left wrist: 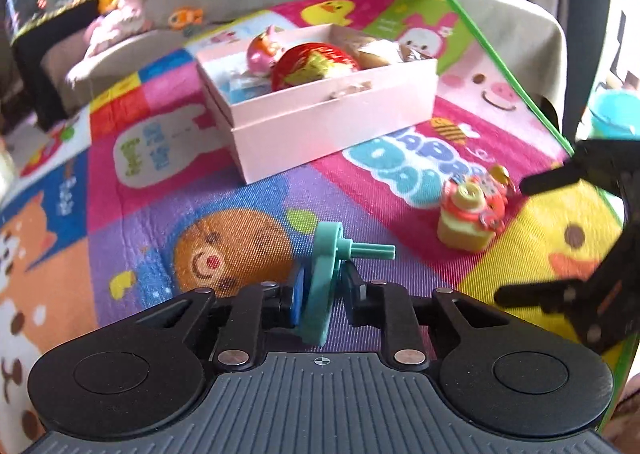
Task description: Organize objects
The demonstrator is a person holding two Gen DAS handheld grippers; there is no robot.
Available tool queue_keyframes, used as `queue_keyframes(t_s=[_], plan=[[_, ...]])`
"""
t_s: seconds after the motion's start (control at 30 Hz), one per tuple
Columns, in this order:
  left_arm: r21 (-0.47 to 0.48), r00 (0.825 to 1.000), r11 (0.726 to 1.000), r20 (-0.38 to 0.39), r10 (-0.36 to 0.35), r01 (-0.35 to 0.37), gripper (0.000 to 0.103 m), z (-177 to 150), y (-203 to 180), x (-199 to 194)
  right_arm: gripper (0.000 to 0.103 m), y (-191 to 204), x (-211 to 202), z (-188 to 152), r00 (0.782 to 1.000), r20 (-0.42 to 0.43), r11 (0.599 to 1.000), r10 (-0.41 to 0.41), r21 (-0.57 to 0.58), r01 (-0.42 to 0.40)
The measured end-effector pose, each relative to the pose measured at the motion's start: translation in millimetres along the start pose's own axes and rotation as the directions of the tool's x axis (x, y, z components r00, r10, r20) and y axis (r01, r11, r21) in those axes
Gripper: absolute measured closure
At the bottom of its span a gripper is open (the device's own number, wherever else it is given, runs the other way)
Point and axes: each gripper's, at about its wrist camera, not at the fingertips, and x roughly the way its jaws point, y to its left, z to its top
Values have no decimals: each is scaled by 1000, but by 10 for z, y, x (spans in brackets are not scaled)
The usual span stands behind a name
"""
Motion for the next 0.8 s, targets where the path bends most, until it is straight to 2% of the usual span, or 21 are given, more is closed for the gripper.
queue_keyframes(t_s=[0.1, 0.63, 0.8], plan=[[-42, 1000, 999, -8, -5, 4, 80, 5, 29, -2, 0, -12, -5, -7, 1000, -2, 1000, 3, 3, -3], [-88, 1000, 996, 7, 8, -8, 80, -28, 23, -26, 0, -13, -16, 32, 1000, -20, 1000, 6, 7, -6], [-90, 1000, 996, 21, 15, -13, 80, -50, 14, -33, 1, 17, -232, 135, 994, 109, 998, -16, -59, 22]])
